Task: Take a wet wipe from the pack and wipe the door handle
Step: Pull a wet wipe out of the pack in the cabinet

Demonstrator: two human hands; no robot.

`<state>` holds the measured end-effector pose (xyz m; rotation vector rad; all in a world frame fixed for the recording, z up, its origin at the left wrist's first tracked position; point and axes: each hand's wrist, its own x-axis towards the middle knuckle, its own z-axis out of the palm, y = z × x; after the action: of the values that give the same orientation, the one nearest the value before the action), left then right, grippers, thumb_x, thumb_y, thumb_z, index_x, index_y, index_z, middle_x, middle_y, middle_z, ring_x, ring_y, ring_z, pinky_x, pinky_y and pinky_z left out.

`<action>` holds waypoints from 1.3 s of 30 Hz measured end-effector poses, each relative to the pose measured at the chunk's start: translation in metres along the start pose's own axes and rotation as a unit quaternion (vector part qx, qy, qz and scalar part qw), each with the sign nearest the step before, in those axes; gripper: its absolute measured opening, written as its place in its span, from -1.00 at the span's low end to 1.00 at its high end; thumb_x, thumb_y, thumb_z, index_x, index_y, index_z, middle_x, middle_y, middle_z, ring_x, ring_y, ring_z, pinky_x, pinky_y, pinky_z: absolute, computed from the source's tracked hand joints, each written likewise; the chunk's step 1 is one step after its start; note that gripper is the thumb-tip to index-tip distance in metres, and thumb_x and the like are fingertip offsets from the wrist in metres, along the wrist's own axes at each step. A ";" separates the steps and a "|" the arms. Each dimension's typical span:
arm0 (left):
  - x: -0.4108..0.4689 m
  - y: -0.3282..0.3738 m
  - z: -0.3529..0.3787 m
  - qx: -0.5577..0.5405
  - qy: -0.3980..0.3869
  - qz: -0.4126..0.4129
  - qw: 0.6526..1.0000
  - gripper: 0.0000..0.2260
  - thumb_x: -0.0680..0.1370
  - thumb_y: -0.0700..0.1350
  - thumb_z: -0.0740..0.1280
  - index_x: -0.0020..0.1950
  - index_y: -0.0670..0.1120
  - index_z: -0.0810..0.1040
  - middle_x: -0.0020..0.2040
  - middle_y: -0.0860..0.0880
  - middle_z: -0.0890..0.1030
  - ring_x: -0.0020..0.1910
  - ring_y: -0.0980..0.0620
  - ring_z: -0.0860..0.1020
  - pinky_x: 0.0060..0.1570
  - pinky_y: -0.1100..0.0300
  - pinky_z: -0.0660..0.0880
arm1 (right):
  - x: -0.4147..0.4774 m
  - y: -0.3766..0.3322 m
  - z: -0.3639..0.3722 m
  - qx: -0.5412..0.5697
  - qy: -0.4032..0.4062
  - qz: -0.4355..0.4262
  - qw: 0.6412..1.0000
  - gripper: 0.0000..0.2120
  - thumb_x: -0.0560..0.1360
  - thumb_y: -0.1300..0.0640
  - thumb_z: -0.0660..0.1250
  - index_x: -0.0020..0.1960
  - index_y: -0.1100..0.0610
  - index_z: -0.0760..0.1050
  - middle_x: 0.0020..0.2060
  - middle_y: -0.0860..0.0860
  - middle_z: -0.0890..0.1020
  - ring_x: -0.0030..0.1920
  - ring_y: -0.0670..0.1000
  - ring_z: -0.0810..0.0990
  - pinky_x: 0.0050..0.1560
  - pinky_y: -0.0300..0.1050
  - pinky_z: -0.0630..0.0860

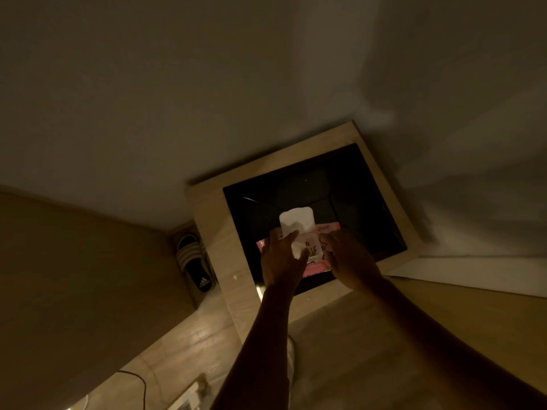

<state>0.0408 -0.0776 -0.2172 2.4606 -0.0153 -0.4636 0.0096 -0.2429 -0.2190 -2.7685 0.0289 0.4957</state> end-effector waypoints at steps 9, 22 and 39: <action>0.009 -0.019 -0.003 -0.007 -0.020 0.001 1.000 -0.62 0.52 -0.02 0.36 0.34 0.06 0.46 0.34 0.00 0.45 0.27 0.04 0.49 0.18 0.18 0.48 | 0.022 -0.017 -0.009 0.047 -0.019 -0.025 0.998 -0.58 0.57 0.13 0.27 0.42 0.00 0.35 0.33 0.06 0.45 0.30 0.04 0.45 0.26 -0.05 0.48; 0.010 -0.034 -0.014 0.004 -0.056 0.018 0.998 -0.61 0.55 -0.02 0.34 0.37 0.02 0.44 0.35 -0.02 0.42 0.28 0.02 0.48 0.23 0.13 0.52 | 0.034 -0.032 0.001 0.019 -0.033 -0.028 0.999 -0.70 0.60 -0.02 0.23 0.27 0.05 0.51 0.26 0.06 0.49 0.26 -0.01 0.48 0.26 -0.16 0.43; 0.005 -0.027 -0.029 0.120 -0.103 0.033 0.987 -0.55 0.59 -0.03 0.27 0.48 0.03 0.28 0.47 -0.12 0.27 0.33 -0.05 0.45 0.25 0.08 0.52 | 0.002 -0.044 -0.032 0.246 0.072 0.116 0.960 -0.79 0.58 0.08 0.29 0.04 0.23 0.56 -0.17 -0.02 0.62 -0.18 -0.12 0.59 -0.15 -0.35 0.50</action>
<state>0.0523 -0.0398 -0.2128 2.6251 -0.2508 -0.7214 0.0252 -0.2115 -0.1773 -2.3103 0.4526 0.2895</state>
